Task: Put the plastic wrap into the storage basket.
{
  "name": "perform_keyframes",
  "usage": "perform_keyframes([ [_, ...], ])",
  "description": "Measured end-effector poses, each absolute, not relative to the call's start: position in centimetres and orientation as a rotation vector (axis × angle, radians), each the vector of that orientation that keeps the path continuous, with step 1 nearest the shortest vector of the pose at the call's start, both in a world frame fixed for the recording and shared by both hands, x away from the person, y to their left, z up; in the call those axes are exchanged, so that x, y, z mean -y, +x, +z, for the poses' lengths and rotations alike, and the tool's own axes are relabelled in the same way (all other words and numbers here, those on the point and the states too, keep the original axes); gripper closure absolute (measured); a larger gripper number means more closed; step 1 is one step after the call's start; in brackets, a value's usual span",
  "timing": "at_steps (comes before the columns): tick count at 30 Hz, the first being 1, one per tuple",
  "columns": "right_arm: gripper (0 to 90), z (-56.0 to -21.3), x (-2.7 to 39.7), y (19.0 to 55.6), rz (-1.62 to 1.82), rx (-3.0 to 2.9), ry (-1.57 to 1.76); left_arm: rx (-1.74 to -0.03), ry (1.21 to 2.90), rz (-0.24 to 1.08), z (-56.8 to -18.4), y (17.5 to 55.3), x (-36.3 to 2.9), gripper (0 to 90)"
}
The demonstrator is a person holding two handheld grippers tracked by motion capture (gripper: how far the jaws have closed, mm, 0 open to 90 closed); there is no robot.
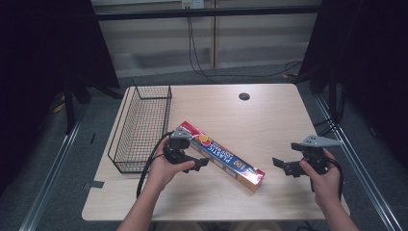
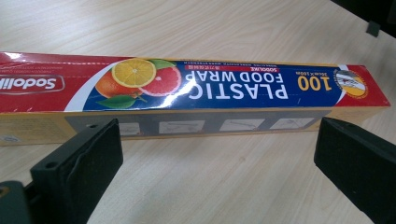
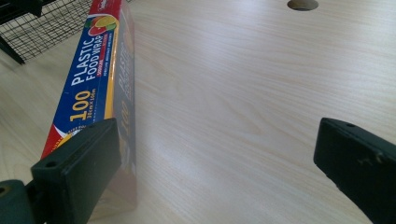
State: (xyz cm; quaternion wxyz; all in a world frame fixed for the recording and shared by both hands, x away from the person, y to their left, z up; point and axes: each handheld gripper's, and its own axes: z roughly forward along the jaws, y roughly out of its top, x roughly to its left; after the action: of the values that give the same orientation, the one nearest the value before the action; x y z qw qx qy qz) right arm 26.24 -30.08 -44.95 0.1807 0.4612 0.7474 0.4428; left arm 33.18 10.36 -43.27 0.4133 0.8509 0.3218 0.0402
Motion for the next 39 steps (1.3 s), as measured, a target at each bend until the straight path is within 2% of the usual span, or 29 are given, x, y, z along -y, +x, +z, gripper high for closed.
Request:
perform_keyframes([
  [4, 0.7, -45.0, 29.7, 26.3, 1.251, -2.129, 1.289, -0.807, 2.121, 0.083, -43.3, 33.5, -10.3, 1.0],
  [16, 0.7, -44.9, 29.7, 26.4, 1.279, -2.124, 1.297, -0.733, 2.211, 0.075, -42.5, 34.6, -9.3, 0.5],
  [21, 0.7, -45.0, 29.7, 26.7, 1.285, -2.139, 1.294, -0.634, 2.296, 0.092, -41.7, 35.0, -9.2, 3.8],
  [29, 0.7, -45.0, 29.5, 26.6, 1.293, -2.142, 1.294, -0.459, 2.468, 0.15, -40.5, 36.3, -8.2, 3.1],
  [39, 0.9, -45.0, 29.6, 26.6, 1.302, -2.158, 1.283, -0.235, 2.605, 0.159, -40.6, 37.4, -5.9, 2.8],
])
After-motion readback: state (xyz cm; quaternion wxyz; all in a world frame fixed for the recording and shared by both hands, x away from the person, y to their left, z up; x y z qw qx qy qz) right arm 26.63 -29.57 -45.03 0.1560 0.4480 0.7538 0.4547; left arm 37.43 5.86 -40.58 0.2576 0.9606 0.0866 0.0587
